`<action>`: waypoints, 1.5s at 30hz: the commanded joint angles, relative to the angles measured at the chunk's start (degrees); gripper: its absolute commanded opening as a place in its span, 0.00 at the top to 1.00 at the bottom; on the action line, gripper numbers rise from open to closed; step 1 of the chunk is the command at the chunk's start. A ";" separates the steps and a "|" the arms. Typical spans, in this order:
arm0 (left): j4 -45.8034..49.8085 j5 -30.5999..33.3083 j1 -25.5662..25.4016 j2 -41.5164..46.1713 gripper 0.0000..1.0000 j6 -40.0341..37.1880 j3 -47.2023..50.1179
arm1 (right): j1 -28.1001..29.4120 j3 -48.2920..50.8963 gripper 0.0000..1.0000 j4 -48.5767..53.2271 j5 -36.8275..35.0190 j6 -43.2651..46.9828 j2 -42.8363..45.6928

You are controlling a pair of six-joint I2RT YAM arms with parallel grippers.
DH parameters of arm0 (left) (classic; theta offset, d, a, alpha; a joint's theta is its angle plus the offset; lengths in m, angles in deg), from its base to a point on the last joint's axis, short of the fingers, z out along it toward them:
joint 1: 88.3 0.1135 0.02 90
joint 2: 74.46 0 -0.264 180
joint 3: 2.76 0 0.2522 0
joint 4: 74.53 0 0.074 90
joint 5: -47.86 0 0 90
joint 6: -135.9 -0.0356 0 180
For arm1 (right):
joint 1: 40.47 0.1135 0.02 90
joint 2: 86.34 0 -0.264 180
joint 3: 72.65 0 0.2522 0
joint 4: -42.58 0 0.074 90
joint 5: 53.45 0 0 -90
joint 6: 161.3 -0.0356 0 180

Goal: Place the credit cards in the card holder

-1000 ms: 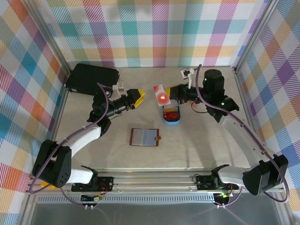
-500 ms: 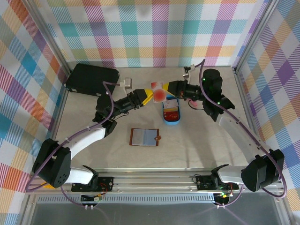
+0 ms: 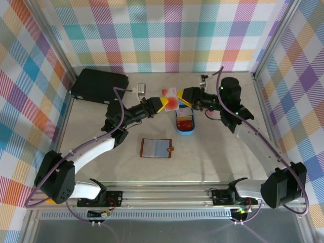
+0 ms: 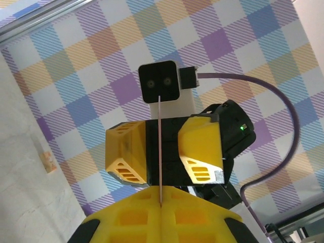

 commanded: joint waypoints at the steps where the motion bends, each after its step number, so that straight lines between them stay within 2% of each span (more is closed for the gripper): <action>1: 2.95 -1.25 -0.57 1.94 1.00 -1.30 -2.73 | -2.64 3.19 0.54 -5.69 6.53 -2.98 2.17; 4: 6.33 -1.42 -0.58 2.44 1.00 -2.32 -3.24 | -2.81 4.20 0.55 -5.20 11.46 -0.64 2.81; 8: 7.51 -2.58 -0.73 2.20 1.00 -2.86 -3.66 | -2.78 5.80 0.61 -3.56 13.65 2.20 4.38; 15: 6.91 -3.72 -1.21 1.54 1.00 -2.27 -3.46 | -2.38 6.03 0.68 -5.49 15.45 0.69 2.62; 28: 5.92 -5.00 -2.31 0.79 1.00 -1.31 -3.74 | -0.51 4.37 0.74 -6.41 16.60 0.04 -0.31; 36: 5.67 -5.00 -2.31 0.66 1.00 -1.44 -3.45 | -0.40 4.29 0.82 -5.60 16.46 0.99 -0.39; 38: 5.67 -5.00 -2.31 0.72 1.00 -1.39 -3.34 | -0.35 4.20 0.89 -5.67 16.73 1.22 -0.38; 39: 5.80 -5.00 -2.31 0.75 0.98 -1.46 -3.30 | -0.35 4.12 0.92 -5.44 16.83 1.80 -0.36; 41: 6.97 -5.18 -2.23 0.98 0.80 -2.16 -3.39 | -0.41 3.45 1.00 -2.54 16.68 4.77 -0.37; 42: 8.24 -5.52 -2.18 1.20 0.73 -2.92 -3.70 | -0.37 2.99 1.00 -0.62 16.67 6.53 -0.39; 44: 13.17 -6.37 -1.98 2.15 0.48 -6.00 -4.54 | -0.41 1.70 1.00 4.01 17.14 11.63 -0.48; 45: 15.87 -6.60 -1.87 2.84 0.43 -7.71 -5.02 | -0.34 1.34 1.00 5.78 17.22 14.08 -0.40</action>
